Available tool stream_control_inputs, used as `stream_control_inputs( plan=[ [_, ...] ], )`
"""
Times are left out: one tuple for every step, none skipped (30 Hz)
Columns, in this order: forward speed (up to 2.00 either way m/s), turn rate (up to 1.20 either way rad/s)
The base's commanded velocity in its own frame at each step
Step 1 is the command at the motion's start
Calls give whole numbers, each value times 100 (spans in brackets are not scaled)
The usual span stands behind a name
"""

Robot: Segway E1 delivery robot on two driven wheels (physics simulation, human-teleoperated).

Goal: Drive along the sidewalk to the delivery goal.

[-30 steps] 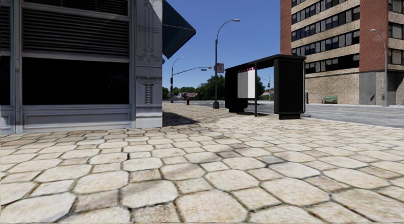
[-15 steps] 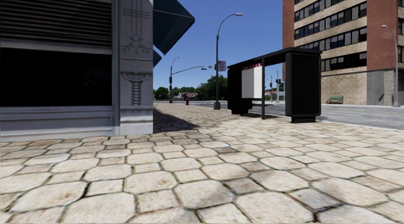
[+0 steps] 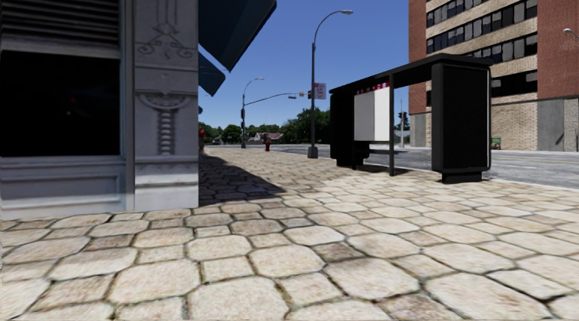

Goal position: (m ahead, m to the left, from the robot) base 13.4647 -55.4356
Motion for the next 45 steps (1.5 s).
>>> stream_control_inputs(
  plan=[
    [200,0],
    [200,0],
    [200,0],
    [200,0],
    [200,0],
    [200,0],
    [200,0],
    [200,0],
    [200,0],
    [200,0],
    [200,0],
    [200,0],
    [200,0],
    [200,0],
    [200,0],
    [200,0],
    [200,0],
    [200,0],
    [200,0],
    [200,0],
    [200,0],
    [200,0],
    [200,0],
    [200,0],
    [200,0],
    [200,0],
    [200,0],
    [200,0],
    [200,0],
    [200,0],
    [200,0],
    [200,0],
    [200,0],
    [200,0],
    [200,0],
    [200,0],
    [200,0],
    [200,0],
    [200,0],
    [200,0],
    [200,0],
    [200,0],
    [200,0],
    [200,0],
    [200,0]
  ],
)
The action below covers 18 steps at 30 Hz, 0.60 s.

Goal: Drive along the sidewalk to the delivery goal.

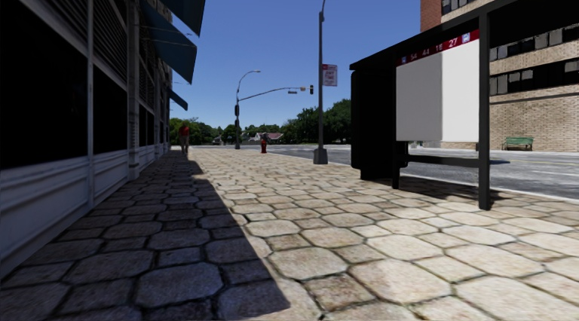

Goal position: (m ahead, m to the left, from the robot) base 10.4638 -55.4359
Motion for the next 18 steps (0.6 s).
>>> stream_control_inputs(
  plan=[
    [200,0],
    [200,0],
    [200,6],
    [200,9],
    [200,11],
    [200,11],
    [200,15],
    [200,17],
    [200,19],
    [200,23],
    [200,34],
    [200,34],
    [200,34],
    [200,34],
    [200,34],
    [200,34],
    [200,34],
    [200,34]
  ],
)
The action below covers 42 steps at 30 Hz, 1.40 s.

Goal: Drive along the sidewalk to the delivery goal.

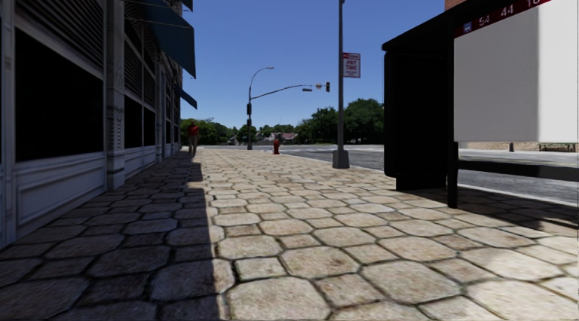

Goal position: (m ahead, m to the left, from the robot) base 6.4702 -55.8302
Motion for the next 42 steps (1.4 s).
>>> stream_control_inputs(
  plan=[
    [200,34],
    [200,34],
    [200,34],
    [200,35],
    [200,35],
    [200,35],
    [200,35],
    [200,35],
    [200,35],
    [200,35],
    [200,35],
    [200,35],
    [200,35],
    [200,35],
    [200,35],
    [200,35],
    [200,35],
    [200,35],
    [200,35],
    [200,35],
    [200,35],
    [200,35],
    [200,0],
    [200,0],
    [200,0],
    [200,0],
    [200,0],
    [200,0],
    [200,0],
    [200,0],
    [200,0],
    [200,0],
    [200,0],
    [200,0],
    [200,0],
    [200,0],
    [200,0],
    [200,0],
    [200,0],
    [200,0],
    [200,0],
    [200,0]
  ],
)
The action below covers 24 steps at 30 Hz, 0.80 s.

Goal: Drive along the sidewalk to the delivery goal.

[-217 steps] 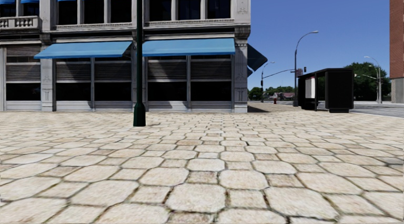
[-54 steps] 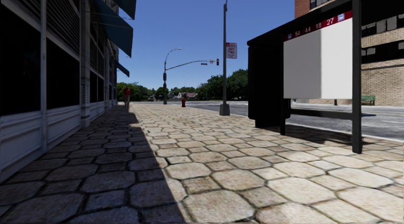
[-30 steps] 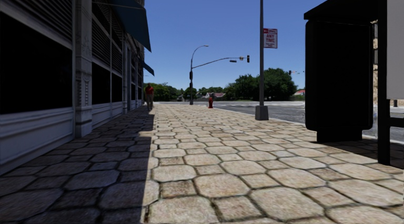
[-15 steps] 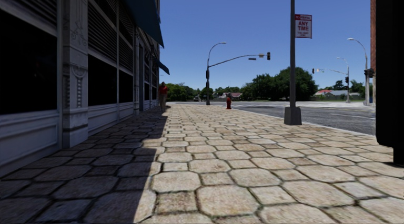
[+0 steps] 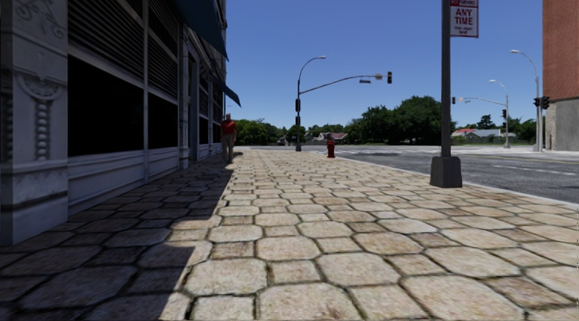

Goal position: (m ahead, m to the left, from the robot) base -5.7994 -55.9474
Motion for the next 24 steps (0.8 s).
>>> stream_control_inputs(
  plan=[
    [200,0],
    [200,0],
    [200,0],
    [200,0],
    [200,0],
    [200,0],
    [200,0],
    [200,0],
    [200,0],
    [200,0],
    [200,0],
    [200,0],
    [200,0],
    [200,0],
    [200,0],
    [200,0],
    [200,0],
    [200,0],
    [200,0],
    [200,0],
    [200,0],
    [200,0],
    [200,0],
    [200,0]
  ],
)
